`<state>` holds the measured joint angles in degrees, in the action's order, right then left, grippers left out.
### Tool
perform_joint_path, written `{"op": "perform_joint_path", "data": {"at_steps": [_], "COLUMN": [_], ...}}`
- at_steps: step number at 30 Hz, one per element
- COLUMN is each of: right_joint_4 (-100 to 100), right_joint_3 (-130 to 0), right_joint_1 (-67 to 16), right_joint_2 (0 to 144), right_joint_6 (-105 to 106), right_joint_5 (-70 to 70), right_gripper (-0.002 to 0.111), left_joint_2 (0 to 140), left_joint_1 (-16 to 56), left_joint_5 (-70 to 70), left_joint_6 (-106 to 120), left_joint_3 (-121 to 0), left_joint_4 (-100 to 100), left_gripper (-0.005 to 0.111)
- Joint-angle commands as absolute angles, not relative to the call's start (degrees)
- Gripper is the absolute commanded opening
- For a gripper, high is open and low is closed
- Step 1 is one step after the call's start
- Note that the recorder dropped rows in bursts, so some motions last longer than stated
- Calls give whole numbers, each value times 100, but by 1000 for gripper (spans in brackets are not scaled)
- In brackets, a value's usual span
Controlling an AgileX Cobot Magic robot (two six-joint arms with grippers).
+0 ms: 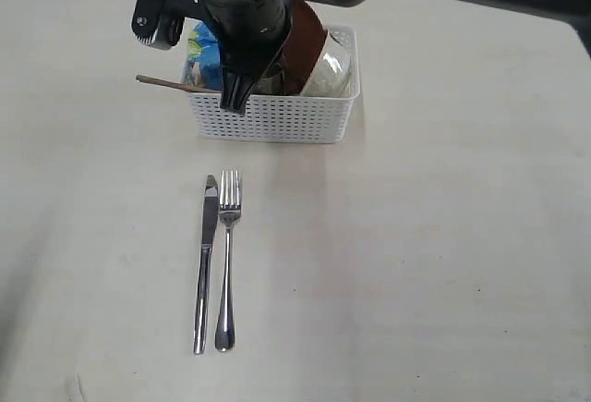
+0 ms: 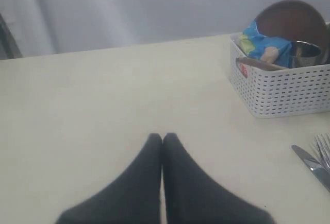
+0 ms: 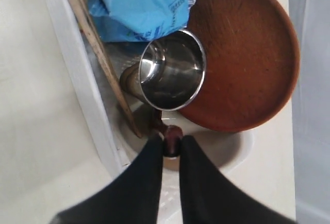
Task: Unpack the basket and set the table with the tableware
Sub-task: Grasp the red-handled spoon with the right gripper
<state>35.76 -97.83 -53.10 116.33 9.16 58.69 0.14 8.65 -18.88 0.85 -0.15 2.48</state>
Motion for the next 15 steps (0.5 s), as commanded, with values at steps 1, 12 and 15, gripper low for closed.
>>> {"op": "perform_joint_path", "data": {"at_steps": [1, 12, 15], "right_joint_4": [3827, 3929, 4086], "right_joint_3": [-9791, -9791, -9791], "right_joint_1": [-5290, -5290, -5290], "right_joint_2": [11459, 11254, 11163], "right_joint_6": [831, 763, 660], "right_joint_5": [5932, 5897, 5857], "right_gripper": [0, 0, 0], "left_joint_2": [0, 0, 0], "left_joint_1": [854, 854, 854], "left_joint_5": [-1832, -1832, -1832], "left_joint_6": [62, 62, 62], "left_joint_3": [0, 0, 0], "left_joint_4": [255, 255, 255], "left_gripper": [0, 0, 0]}}
